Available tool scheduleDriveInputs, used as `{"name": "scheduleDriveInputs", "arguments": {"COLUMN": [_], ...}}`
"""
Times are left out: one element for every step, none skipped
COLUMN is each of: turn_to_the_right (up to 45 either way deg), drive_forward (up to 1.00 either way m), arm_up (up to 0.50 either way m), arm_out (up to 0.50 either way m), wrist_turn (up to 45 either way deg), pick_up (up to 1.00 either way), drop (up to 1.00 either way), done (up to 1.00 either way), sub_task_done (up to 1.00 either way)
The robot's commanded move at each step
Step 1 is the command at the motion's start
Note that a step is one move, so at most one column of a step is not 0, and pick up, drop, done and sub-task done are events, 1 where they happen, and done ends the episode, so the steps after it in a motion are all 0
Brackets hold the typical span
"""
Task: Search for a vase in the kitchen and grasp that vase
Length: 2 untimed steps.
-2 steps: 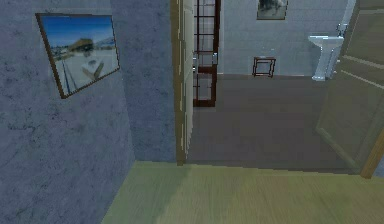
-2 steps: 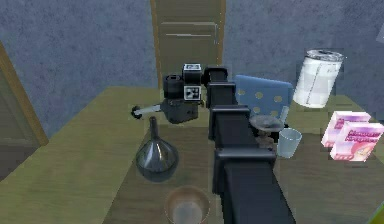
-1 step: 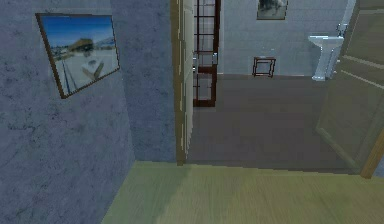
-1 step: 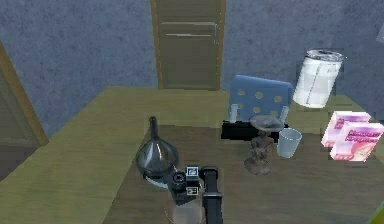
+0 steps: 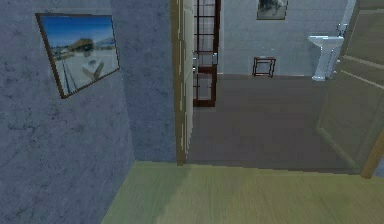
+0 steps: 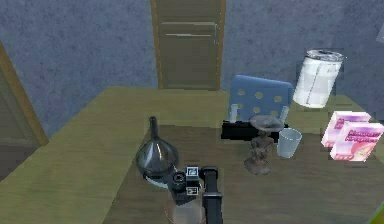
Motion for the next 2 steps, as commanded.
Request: {"name": "scheduleDriveInputs", "arguments": {"turn_to_the_right": [0.0, 0.0], "drive_forward": [0.00, 0.00], "arm_up": [0.10, 0.00], "arm_out": [0.00, 0.00], "wrist_turn": [0.0, 0.0], "pick_up": [0.00, 0.00], "drop": [0.00, 0.00], "done": [0.00, 1.00], "sub_task_done": [0.00, 0.00]}}
